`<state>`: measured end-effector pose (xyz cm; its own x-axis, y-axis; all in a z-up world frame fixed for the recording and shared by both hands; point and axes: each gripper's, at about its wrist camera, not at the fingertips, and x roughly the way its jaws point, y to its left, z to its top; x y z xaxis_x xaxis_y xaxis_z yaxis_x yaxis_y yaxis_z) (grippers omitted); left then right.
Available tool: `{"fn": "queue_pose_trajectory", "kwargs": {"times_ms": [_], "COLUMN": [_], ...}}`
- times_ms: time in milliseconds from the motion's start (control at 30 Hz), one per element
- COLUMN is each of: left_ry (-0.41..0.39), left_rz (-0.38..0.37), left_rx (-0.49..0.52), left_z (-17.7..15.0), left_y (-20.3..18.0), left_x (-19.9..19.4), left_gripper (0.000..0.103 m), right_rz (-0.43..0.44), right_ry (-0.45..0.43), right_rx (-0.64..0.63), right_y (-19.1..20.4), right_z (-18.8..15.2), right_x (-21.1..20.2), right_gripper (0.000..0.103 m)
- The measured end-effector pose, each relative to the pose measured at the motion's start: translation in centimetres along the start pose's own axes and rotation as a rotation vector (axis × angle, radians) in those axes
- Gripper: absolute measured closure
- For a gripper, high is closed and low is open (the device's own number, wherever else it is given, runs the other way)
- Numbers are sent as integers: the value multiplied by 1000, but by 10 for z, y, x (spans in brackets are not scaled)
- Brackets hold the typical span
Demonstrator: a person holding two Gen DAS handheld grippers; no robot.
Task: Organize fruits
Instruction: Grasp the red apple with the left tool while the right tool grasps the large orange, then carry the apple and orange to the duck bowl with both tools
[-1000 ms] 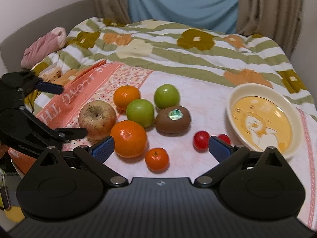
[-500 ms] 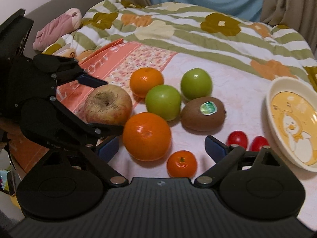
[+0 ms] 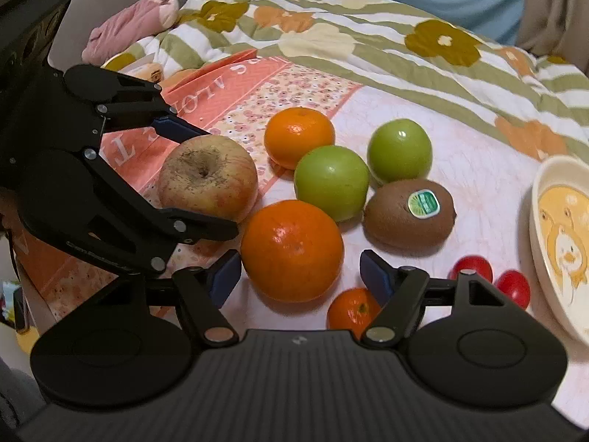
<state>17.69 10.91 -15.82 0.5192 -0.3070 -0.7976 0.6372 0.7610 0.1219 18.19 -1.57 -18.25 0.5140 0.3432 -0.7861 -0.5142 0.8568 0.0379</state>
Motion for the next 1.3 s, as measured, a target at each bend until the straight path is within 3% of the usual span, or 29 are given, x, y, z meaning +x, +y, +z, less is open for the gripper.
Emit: {"fn": "queue_pose_trajectory", "kwargs": {"times_ms": [167,767,1000,1300], "left_ry": [6,2,-52,-131], "left_rz": [10,77,94,135], "left_rx": [3,33,7,-62], "left_z": [-6,-6,8,54], "left_y": [3,-6,-14,-37], "left_x": [-4,-4,-30,-69], "left_gripper": [25,25,25,25], "right_rz": [-6,-53,-87,-151], "right_ry": [14,11,-46,-149], "right_rx": [-67,-97,-21,79], "right_y": [9,15,10,-24], "right_z": [4,3,11,16], "right_x": [11,7,-27,-101], "right_gripper": [24,26,26,26]}}
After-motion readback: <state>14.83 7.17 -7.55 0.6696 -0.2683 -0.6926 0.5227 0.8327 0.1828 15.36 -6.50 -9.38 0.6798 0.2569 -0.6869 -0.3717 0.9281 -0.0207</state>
